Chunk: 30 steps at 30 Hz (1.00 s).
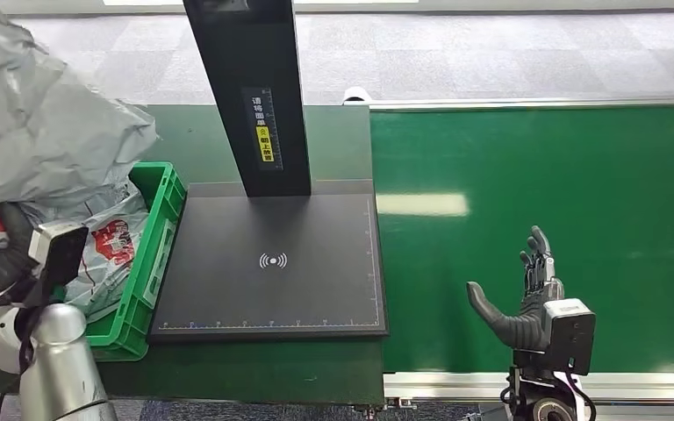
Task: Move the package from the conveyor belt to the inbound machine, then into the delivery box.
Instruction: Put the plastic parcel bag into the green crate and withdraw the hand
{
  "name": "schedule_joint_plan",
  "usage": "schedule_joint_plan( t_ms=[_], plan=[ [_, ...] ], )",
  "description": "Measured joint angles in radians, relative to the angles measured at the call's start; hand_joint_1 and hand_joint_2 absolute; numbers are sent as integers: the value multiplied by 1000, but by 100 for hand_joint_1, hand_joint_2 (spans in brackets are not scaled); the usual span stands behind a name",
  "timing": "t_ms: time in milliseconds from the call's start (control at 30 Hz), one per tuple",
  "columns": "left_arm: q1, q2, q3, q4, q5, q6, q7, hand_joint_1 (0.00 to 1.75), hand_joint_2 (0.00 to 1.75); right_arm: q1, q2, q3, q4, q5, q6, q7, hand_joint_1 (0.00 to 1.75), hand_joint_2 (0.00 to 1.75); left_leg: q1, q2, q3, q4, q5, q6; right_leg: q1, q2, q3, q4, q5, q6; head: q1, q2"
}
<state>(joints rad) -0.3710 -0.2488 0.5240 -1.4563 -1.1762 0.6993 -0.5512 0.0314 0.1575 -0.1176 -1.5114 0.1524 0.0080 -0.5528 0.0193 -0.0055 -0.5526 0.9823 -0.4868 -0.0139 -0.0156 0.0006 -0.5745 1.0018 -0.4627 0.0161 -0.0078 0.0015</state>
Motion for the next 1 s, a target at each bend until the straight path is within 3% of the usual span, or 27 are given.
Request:
schedule_joint_plan(
  t_ms=[100,200,267,333,400,433,467,500,567,633,800,1000],
  plan=[
    [-15,29,3,169,-107,-22,237,175,175,11,-2,-4,-10,0,-2,0,0,175,0,1,0,0,0,0,0,0,0,0,0,0,0,0],
    [-23,81,-48,318,-191,-83,480,175,175,16,-2,-10,-16,3,2,2,0,175,-1,0,0,0,0,0,0,0,0,0,0,0,0,0],
    [-36,116,-81,400,-202,-101,563,175,175,18,-2,-14,-19,8,6,3,0,175,-2,-4,1,-1,0,0,-2,-3,2,0,-2,1,0,0],
    [-48,146,-100,465,-195,-104,591,175,175,19,-2,-16,-22,10,9,4,0,175,-2,-7,3,-1,0,0,-2,-7,4,0,-4,1,0,0],
    [-58,171,-109,519,-186,-121,610,175,87,23,-2,-18,-26,10,11,4,0,175,-2,-8,5,-2,1,0,-2,-8,7,0,-4,0,0,0],
    [-65,182,-113,542,-181,-135,619,165,44,25,-2,-19,-28,10,11,5,0,175,-2,-9,7,-4,1,0,-2,-8,9,0,-4,0,0,0],
    [-72,190,-115,562,-175,-149,625,144,0,28,-2,-20,-29,11,12,6,0,175,-3,-9,10,-5,0,0,-3,-9,13,0,-4,0,0,0],
    [-78,199,-117,579,-168,-159,630,123,0,30,-1,-21,-30,11,12,7,0,175,-3,-10,13,-6,0,0,-3,-9,16,0,-5,-1,0,0],
    [-84,213,-117,602,-153,-162,632,45,0,34,0,-22,-32,13,14,9,0,175,-4,-9,18,-8,-3,-1,-4,-9,19,0,-5,-3,0,0],
    [-86,222,-117,613,-142,-152,630,0,0,37,2,-24,-36,16,15,11,0,175,-3,-7,20,-9,-2,-2,-3,-8,20,0,-4,-5,0,0],
    [-80,228,-116,612,-101,-91,589,0,0,39,5,-27,-39,22,21,14,0,175,-3,-6,22,-12,5,-5,-3,-7,20,0,-2,-7,0,0],
    [-22,189,-66,483,3,-1,357,0,0,38,8,-26,-39,26,24,18,0,175,-2,-2,17,-12,6,-7,-2,-3,12,1,0,-8,0,0]
  ],
)
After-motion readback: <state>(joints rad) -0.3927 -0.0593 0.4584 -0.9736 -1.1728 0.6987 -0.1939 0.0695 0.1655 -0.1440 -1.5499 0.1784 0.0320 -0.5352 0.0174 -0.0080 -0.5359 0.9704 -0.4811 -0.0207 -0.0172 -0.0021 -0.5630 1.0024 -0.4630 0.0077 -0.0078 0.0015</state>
